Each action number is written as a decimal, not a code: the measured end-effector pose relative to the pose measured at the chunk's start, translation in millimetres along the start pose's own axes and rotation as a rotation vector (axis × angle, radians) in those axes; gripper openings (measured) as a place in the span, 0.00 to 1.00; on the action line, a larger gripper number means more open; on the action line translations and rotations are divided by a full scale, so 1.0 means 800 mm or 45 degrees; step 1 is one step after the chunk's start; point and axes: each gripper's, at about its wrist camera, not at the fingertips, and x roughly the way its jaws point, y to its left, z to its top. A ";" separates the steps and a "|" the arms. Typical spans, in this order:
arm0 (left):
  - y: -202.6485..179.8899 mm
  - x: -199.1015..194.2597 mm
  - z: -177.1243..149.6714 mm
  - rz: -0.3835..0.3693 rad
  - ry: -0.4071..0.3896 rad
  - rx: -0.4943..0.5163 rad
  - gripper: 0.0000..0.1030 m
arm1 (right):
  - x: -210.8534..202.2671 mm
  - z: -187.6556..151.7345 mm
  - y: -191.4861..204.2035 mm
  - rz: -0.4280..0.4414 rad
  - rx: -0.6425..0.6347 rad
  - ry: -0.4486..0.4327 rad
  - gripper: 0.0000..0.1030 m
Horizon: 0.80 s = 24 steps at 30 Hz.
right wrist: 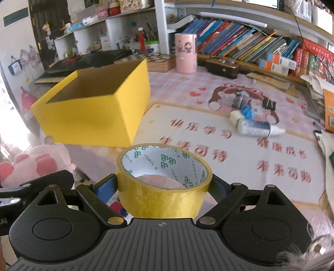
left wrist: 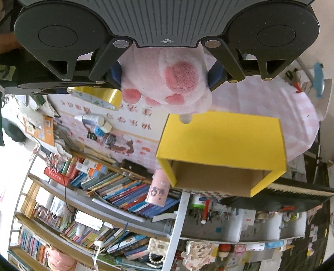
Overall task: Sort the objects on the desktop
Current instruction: 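Lift and carry the pig and tape roll toward the yellow cardboard box with both tools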
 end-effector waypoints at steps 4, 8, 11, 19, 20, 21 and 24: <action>0.011 -0.012 -0.005 0.009 0.010 0.002 0.79 | -0.006 -0.012 0.019 0.019 0.007 0.016 0.88; 0.022 -0.023 -0.009 0.015 0.001 -0.019 0.79 | -0.013 -0.019 0.038 0.026 -0.003 0.017 0.88; 0.028 -0.031 -0.011 0.018 -0.018 -0.033 0.79 | -0.018 -0.022 0.047 0.030 -0.019 0.015 0.88; 0.041 -0.047 -0.015 0.033 -0.047 -0.070 0.79 | -0.026 -0.024 0.069 0.040 -0.069 0.010 0.88; 0.042 -0.048 -0.015 0.035 -0.048 -0.074 0.79 | -0.026 -0.023 0.070 0.041 -0.072 0.010 0.88; 0.043 -0.049 -0.016 0.037 -0.050 -0.078 0.79 | -0.026 -0.023 0.072 0.043 -0.078 0.011 0.88; 0.046 -0.052 -0.017 0.045 -0.055 -0.087 0.79 | -0.026 -0.023 0.076 0.049 -0.088 0.013 0.88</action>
